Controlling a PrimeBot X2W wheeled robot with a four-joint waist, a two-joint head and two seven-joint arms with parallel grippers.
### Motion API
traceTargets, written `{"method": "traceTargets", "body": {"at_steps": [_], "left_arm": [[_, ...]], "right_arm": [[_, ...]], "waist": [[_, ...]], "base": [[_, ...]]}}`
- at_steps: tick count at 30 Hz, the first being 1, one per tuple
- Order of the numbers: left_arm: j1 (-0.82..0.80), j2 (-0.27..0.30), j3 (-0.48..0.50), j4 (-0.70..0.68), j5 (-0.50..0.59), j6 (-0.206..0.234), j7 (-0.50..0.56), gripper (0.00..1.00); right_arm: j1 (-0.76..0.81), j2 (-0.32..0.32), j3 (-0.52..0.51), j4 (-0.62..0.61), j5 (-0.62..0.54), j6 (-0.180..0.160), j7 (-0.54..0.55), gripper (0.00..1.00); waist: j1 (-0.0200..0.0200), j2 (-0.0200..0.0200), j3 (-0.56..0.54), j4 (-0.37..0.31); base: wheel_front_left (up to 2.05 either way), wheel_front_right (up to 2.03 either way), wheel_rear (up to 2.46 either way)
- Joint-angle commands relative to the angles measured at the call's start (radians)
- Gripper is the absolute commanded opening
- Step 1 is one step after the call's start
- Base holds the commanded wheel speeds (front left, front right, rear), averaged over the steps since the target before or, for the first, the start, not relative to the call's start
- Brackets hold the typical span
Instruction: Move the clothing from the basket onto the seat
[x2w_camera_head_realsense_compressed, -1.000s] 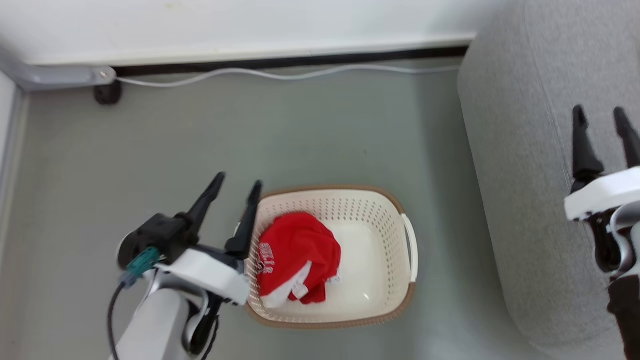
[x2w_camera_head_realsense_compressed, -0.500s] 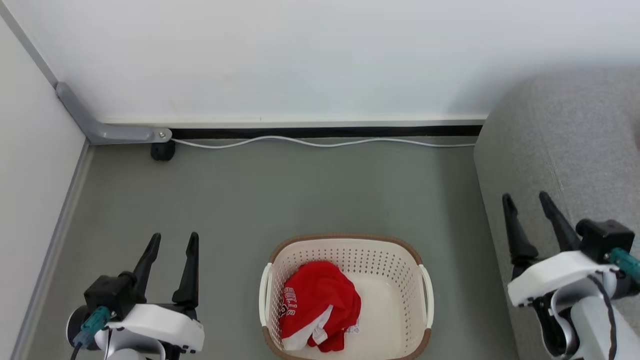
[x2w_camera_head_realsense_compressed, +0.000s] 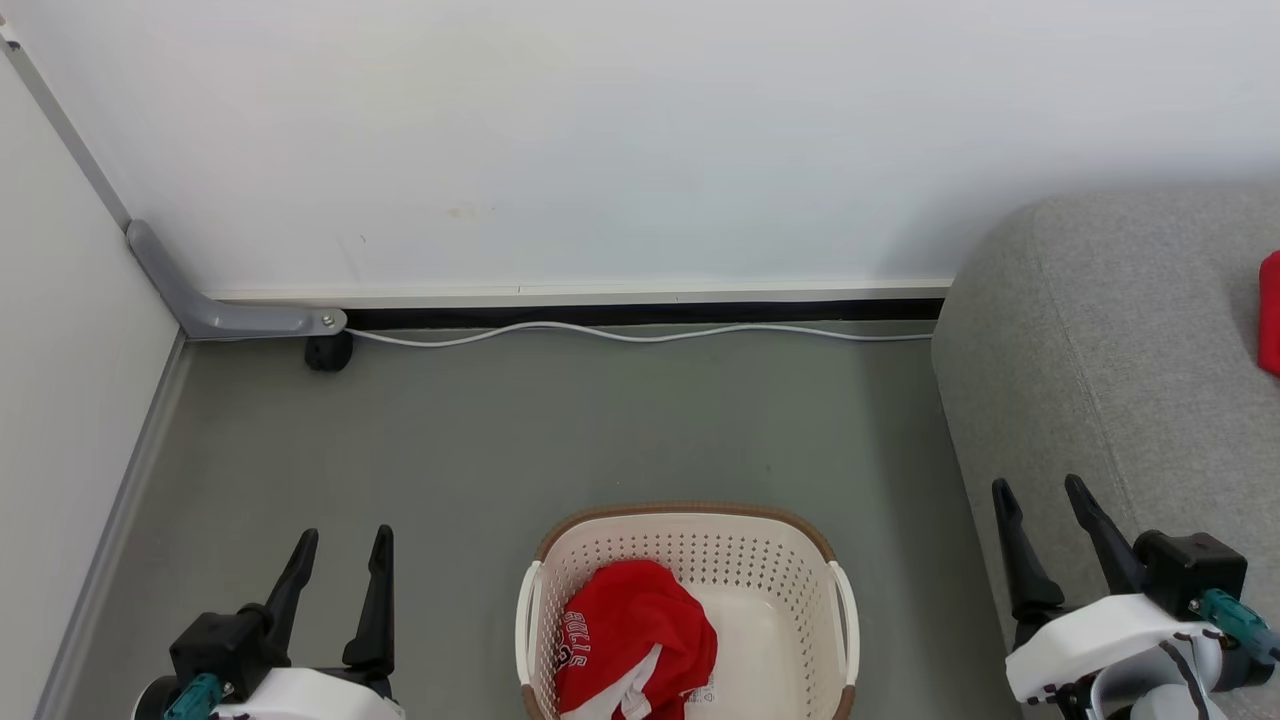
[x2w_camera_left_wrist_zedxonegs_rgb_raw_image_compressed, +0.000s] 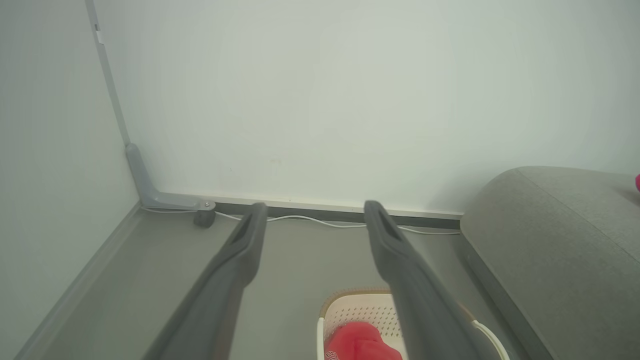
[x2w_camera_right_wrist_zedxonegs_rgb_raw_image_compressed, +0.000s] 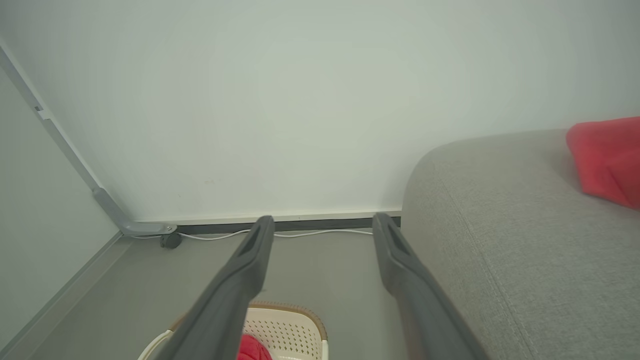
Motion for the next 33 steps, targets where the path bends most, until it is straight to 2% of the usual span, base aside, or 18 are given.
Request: {"method": "traceTargets", "body": {"at_steps": [1,19,26,33], "left_arm": [[-0.010,0.010,0.032,-0.028,0.009,-0.007,-0.005,1.00],[-0.007,0.002,-0.002,-0.028,0.005,-0.007,-0.005,1.00],[-0.044,0.000,-0.034,0.010,-0.003,-0.007,-0.005,1.00],[-0.144,-0.002,-0.100,0.074,-0.025,-0.007,-0.005,1.00]], "right_arm": [[-0.006,-0.002,0.012,-0.031,-0.008,0.001,-0.014,1.00],[-0.019,0.012,-0.005,-0.052,-0.017,0.001,-0.014,1.00],[-0.084,0.003,0.005,-0.086,-0.013,0.001,-0.014,1.00],[-0.164,-0.014,0.029,-0.123,-0.012,0.001,-0.014,1.00]], "waist": [[0.0000,0.0000,-0.003,0.000],[0.0000,0.0000,0.038,-0.007],[0.0000,0.0000,0.141,-0.015],[0.0000,0.0000,0.300,-0.023]], "base": [[0.00,0.00,0.00],[0.00,0.00,0.00],[0.00,0.00,0.00],[0.00,0.00,0.00]]}}
